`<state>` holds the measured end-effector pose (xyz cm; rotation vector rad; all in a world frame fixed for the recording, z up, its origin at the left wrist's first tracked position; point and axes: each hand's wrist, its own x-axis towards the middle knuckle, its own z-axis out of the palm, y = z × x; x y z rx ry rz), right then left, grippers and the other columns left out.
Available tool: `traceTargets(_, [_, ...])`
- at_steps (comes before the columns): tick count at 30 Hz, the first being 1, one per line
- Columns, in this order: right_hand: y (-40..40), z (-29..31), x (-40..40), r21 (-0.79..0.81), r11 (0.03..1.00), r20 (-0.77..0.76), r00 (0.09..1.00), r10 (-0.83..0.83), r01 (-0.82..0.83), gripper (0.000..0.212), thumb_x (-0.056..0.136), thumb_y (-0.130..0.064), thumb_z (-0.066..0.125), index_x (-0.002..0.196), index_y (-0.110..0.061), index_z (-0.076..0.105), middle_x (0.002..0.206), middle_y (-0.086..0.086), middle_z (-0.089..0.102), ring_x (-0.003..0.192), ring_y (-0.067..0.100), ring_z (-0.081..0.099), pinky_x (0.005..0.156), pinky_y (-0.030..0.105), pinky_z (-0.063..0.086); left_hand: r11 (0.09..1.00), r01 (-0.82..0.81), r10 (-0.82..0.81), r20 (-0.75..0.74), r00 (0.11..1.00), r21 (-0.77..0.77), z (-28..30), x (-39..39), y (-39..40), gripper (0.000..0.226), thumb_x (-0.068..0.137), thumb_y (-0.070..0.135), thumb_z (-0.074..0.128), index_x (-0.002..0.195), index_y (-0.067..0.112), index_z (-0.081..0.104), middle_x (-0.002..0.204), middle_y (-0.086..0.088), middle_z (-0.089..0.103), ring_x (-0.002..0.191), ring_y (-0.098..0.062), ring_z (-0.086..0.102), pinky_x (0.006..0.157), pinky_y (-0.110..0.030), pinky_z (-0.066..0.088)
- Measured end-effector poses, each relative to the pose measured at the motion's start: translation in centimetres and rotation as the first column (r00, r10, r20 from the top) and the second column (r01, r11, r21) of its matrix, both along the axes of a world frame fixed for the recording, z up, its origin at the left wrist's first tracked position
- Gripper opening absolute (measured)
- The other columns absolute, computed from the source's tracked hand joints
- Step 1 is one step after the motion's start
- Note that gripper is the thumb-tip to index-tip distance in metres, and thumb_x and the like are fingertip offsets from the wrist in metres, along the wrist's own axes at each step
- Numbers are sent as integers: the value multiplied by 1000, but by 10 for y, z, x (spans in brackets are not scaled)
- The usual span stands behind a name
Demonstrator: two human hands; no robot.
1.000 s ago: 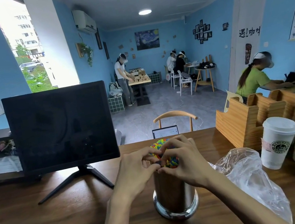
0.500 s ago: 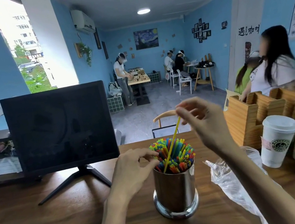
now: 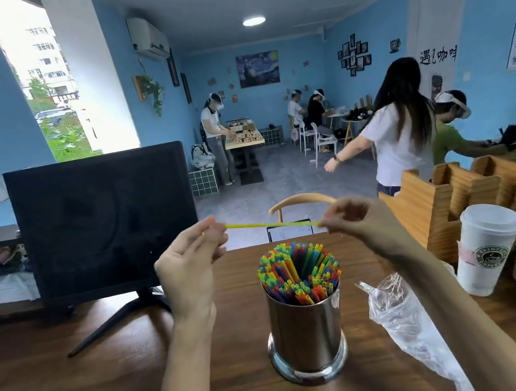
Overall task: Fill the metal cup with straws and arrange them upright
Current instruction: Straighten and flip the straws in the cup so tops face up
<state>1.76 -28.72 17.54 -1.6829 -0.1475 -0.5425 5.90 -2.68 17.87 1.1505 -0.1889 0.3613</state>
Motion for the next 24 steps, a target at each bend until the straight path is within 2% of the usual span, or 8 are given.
traceTargets(2, [5, -12, -1, -238, 968, -106, 993, 59, -83, 15, 77, -16, 85, 89, -13, 77, 80, 2, 76, 74, 7, 69, 71, 19, 52, 996, -36, 39, 26, 999, -78, 3, -2, -8, 18, 85, 6, 78, 101, 11, 73, 75, -4, 77, 70, -12, 71, 66, -21, 57])
traceTargets(5, [19, -23, 3, -521, 850, -129, 992, 9, -76, 9, 83, -18, 83, 88, -23, 78, 81, -9, 76, 78, -2, 68, 70, 10, 45, 998, -61, 64, 124, 990, -24, 5, -8, -27, 12, 86, 8, 79, 93, 15, 72, 79, -5, 78, 73, -19, 73, 67, -24, 57])
traceTargets(12, [16, -20, 5, -626, 780, -88, 991, -98, 21, 6, 87, -27, 78, 91, -30, 75, 87, -15, 73, 85, 0, 66, 72, 16, 51, 989, -123, 88, 342, 935, 81, 17, -13, -42, 16, 88, 6, 77, 95, 17, 68, 85, -7, 76, 74, -20, 75, 69, -23, 57])
traceTargets(15, [21, -23, 7, -643, 766, -74, 993, -92, 23, 6, 87, -26, 78, 93, -28, 76, 89, -15, 74, 86, -1, 67, 74, 16, 51, 965, -202, 113, 431, 896, 168, 15, -13, -47, 17, 89, 12, 78, 95, 26, 71, 87, 7, 75, 81, -15, 74, 76, -30, 60])
traceTargets(18, [22, -29, 10, -697, 716, -129, 989, -72, -38, 8, 89, -27, 76, 96, -27, 79, 93, -14, 76, 88, -3, 67, 77, 16, 48, 841, -252, 5, 460, 888, 478, 1, -3, -52, 16, 88, 20, 79, 92, 34, 72, 87, 19, 73, 86, -5, 70, 86, -38, 57])
traceTargets(21, [20, -32, 8, -640, 768, -91, 992, -82, 5, 17, 94, -17, 68, 105, -25, 79, 97, -13, 77, 91, -3, 68, 79, 15, 51, 554, -130, -182, 272, 945, 822, -22, 11, -51, 8, 87, 32, 77, 88, 40, 73, 97, 19, 70, 105, -1, 59, 96, -35, 50])
traceTargets(23, [19, -32, 6, -605, 795, -75, 991, -110, 43, 25, 95, -13, 63, 112, -26, 76, 103, -14, 76, 97, -1, 67, 82, 14, 51, 405, -40, -268, 161, 950, 913, -36, 16, -48, 11, 91, 35, 71, 98, 41, 76, 112, 19, 68, 119, -4, 52, 105, -33, 44])
traceTargets(24, [19, -32, 6, -601, 798, -76, 990, -115, 46, 25, 96, -15, 63, 114, -28, 75, 104, -15, 75, 98, 0, 67, 84, 15, 52, 395, -7, -297, 135, 945, 919, -42, 18, -45, 15, 93, 33, 69, 104, 40, 76, 115, 19, 67, 120, -4, 52, 106, -34, 44])
